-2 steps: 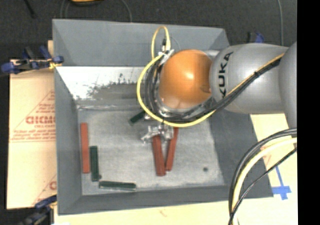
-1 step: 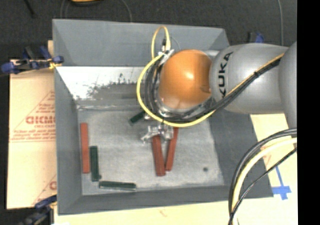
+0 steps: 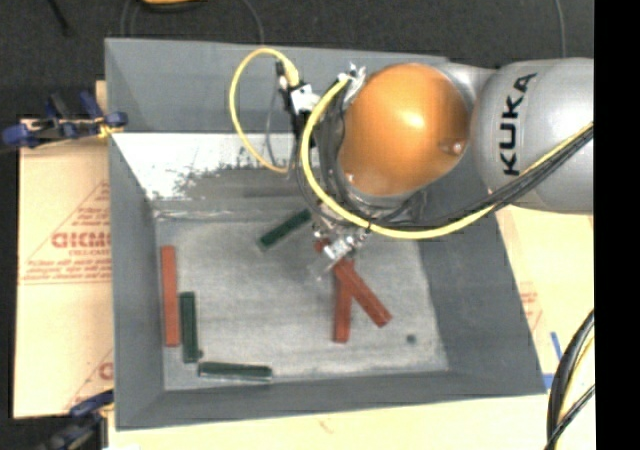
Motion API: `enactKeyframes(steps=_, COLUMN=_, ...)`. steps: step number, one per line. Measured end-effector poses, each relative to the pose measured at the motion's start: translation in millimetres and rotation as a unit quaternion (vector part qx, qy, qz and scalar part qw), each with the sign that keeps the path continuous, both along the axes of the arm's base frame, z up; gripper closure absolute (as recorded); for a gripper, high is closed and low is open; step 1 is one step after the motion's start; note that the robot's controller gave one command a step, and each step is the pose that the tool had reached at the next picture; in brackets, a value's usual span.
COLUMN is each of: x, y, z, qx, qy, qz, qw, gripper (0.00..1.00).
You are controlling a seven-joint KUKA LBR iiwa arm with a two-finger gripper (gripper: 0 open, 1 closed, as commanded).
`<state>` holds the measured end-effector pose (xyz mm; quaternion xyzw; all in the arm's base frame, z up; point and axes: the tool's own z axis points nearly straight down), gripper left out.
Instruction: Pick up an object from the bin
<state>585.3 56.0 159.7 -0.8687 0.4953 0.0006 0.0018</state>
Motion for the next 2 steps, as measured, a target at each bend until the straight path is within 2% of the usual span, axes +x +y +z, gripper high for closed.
enactKeyframes(steps=1, x=-0.1, y=0, z=0, qx=0.0, qy=0.0005, qz=-0.001, qw=1.0, gripper=1.0)
enactKeyframes(steps=2, x=-24.1, y=-9, z=28, qx=-0.001, qy=0.0032, qz=0.004, qw=1.0, gripper=1.0)
